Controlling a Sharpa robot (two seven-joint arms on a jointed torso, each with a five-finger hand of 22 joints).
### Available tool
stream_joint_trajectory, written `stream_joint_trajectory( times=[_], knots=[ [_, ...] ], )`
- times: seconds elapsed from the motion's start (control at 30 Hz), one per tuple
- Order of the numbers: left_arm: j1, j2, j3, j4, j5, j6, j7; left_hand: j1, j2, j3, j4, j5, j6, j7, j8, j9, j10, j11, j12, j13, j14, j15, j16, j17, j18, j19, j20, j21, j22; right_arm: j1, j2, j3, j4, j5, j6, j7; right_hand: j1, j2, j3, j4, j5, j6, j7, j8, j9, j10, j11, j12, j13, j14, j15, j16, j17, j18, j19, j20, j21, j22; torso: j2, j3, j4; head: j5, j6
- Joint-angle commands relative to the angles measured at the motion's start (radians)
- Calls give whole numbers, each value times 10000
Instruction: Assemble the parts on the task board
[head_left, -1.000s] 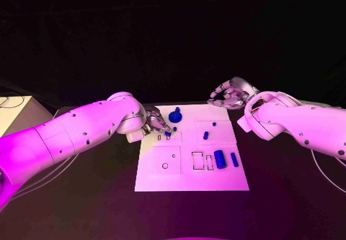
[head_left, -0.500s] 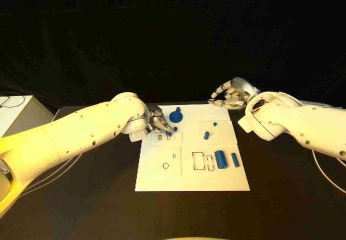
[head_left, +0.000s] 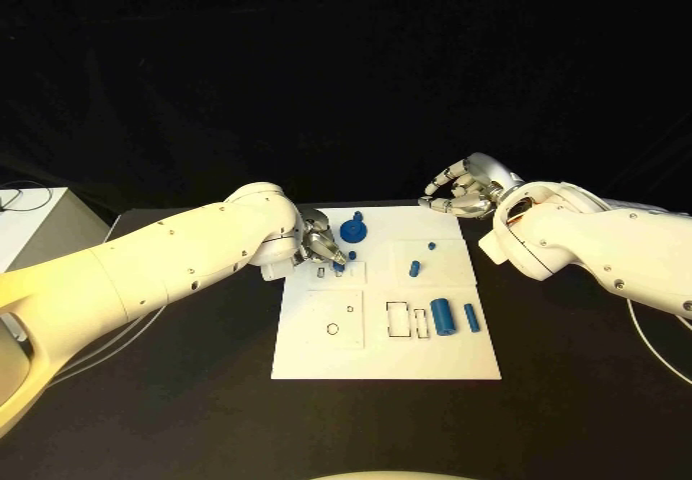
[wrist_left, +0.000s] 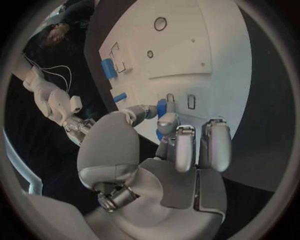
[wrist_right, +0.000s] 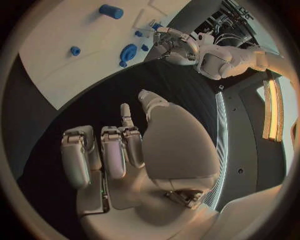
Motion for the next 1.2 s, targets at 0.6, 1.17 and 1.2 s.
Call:
stream_joint_trajectory(
  times=[0.6,1.17,1.2],
  knots=[
    [-12,92,-61,-143,-436,608,-52,-16,101,1663,-1734,1,294,-247,82,2600,12,11,-155,-160,939,-81,18,2331,-165,58,-28,40,370,-4,42,5,-17,197,110,46,-121,72,-12,-28,78,-74,-20,48,44,4,-6,-216,1569,852,18,-104,1833,-29,973,-46,-126,2548,-1,-5,2,63,-156],
    [-64,154,-141,-206,-458,353,-43,-43,183,1615,-1689,-64,260,-257,87,2674,-6,4,-220,-229,929,-90,-5,2300,-161,44,-38,27,351,1,33,6,-61,183,-49,213,-148,-6,98,-32,435,-100,-39,113,160,-389,-31,-615,1149,806,-10,-188,1659,28,861,-71,-355,2422,11,-2,-1,34,-198],
    [-65,153,-143,-205,-462,345,-43,-43,183,1615,-1689,-64,260,-257,87,2674,-6,4,-220,-229,929,-90,-5,2300,-161,44,-38,27,351,1,30,6,-60,180,-51,208,-148,-6,98,-32,435,-100,-39,113,160,-389,-31,-615,1149,806,-10,-188,1659,28,861,-71,-355,2422,7,0,1,34,-206]
  ],
)
